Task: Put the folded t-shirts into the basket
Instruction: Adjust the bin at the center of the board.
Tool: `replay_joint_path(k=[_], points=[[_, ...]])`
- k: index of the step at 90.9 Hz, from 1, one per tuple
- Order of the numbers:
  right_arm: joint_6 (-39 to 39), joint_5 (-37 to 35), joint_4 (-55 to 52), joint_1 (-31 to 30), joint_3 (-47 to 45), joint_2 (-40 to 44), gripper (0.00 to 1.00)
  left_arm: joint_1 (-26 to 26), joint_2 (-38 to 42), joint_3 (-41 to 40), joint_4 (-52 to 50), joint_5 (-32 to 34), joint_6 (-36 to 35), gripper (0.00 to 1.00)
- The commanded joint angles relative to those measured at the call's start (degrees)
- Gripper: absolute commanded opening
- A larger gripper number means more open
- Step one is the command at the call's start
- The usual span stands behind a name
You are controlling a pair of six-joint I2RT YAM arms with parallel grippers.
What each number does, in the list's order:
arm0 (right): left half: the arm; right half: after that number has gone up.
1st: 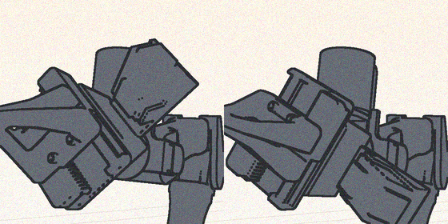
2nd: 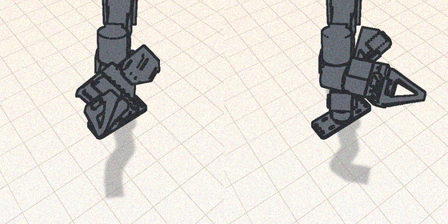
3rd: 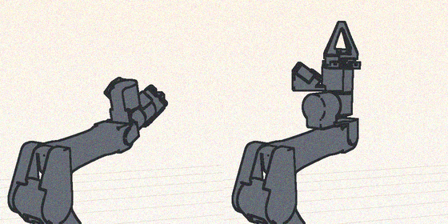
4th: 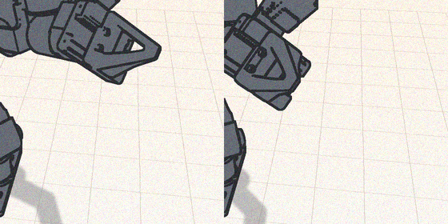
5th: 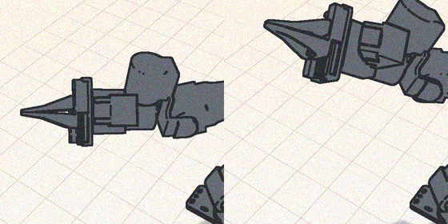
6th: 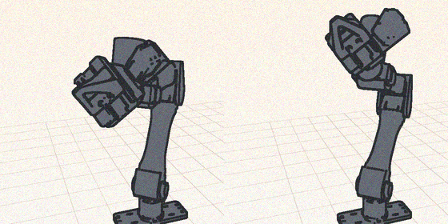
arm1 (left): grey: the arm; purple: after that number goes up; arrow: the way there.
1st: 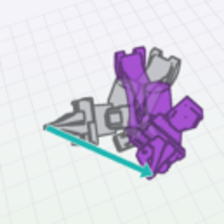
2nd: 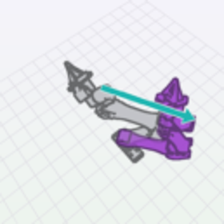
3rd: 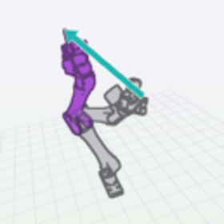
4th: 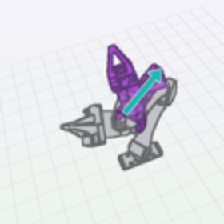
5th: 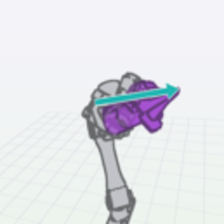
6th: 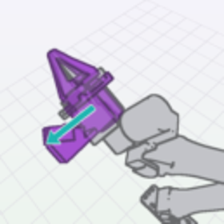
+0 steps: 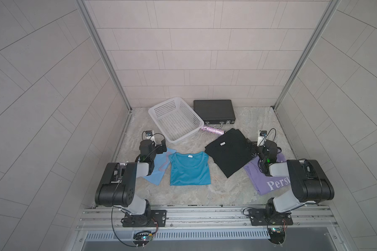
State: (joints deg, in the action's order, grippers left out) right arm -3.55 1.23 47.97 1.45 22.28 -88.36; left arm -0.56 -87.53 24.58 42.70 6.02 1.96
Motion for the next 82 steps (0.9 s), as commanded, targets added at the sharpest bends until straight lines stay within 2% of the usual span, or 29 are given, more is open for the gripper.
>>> replay_joint_path(k=[1, 58, 65, 73, 82], points=[[-0.14, -0.27, -0.24, -0.22, 0.48, 0.52, 1.0, -0.38, -0.2, 1.25, -1.13, -0.29, -0.82, 1.0], [-0.18, -0.26, -0.2, -0.22, 0.49, 0.51, 1.0, -0.34, 0.3, 0.98, -0.94, -0.79, -0.88, 1.0], [-0.15, 0.66, 0.67, -0.22, 0.57, 1.19, 1.0, -0.22, 2.46, 1.7, -3.61, 1.01, 0.38, 1.0], [0.49, 1.84, -13.54, -0.22, 4.93, 8.17, 1.0, 1.0, 7.91, 3.74, -11.29, 0.67, 1.63, 1.0], [-0.41, 0.94, -34.73, -0.22, 15.89, 14.9, 1.0, 2.25, 15.31, 7.84, -24.29, 0.71, 0.47, 1.0]])
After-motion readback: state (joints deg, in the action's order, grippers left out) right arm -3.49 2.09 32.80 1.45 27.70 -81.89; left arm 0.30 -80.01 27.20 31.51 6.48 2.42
